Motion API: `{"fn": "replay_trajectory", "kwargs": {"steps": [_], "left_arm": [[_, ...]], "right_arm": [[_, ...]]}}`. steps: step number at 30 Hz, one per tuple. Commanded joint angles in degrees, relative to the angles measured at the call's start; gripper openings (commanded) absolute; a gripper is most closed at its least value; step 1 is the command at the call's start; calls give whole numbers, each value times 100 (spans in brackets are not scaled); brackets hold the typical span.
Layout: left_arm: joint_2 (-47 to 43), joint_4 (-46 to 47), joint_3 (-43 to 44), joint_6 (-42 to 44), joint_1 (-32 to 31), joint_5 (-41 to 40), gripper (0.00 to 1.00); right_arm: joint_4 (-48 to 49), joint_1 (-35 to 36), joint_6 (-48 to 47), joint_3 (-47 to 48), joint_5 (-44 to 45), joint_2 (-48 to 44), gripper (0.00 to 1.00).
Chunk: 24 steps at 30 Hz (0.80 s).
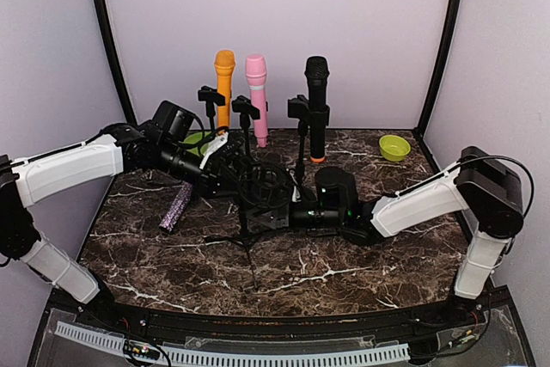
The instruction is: Remove the microphone from the stand
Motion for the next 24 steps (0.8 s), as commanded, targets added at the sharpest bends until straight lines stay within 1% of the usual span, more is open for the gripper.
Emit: {"fn": "replay_trajectory", "kwargs": {"steps": [1, 4, 7, 8, 9, 10, 11, 13, 14, 16, 17, 19, 22, 24], "left_arm": [[-248, -334, -142, -84, -69, 147, 13], [-267, -342, -162, -82, -71, 136, 14], [-280, -390, -179, -68, -71, 128, 16], [-288, -400, -187, -56, -70, 127, 18], [-295, -433, -189, -43, -71, 114, 20], [-304, -467, -192, -22, -66, 109, 27], [-313, -515, -188, -13, -71, 104, 36], [-336, -653, -190, 39, -66, 91, 49], [-360, -721, -196, 61, -70, 66, 56], [-406, -872, -206, 136, -66, 71, 70], [-432, -944, -215, 170, -70, 61, 73], [-470, -1051, -208, 210, -69, 21, 75], [-519, -1153, -214, 226, -62, -92, 76], [-554, -1212, -236, 204, -55, -102, 76]], "right_arm": [[-622, 297, -1348, 21, 1129, -350, 0], [-643, 443, -1775, -29, 1477, -382, 0], [-683, 558, -2059, -39, 1853, -382, 6], [-706, 577, -2090, -41, 1971, -386, 10], [-703, 580, -2087, -64, 2060, -401, 20], [-656, 581, -2073, -110, 2119, -430, 30], [-574, 581, -2036, -185, 2156, -473, 37], [-380, 567, -1913, -349, 2117, -597, 49], [-330, 541, -1828, -407, 2041, -654, 58], [-203, 450, -1583, -559, 1647, -742, 65], [-102, 399, -1395, -636, 1405, -750, 68], [126, 305, -1010, -752, 957, -737, 69], [457, 245, -429, -809, 464, -632, 69], [590, 192, -37, -751, 180, -456, 67]]}}
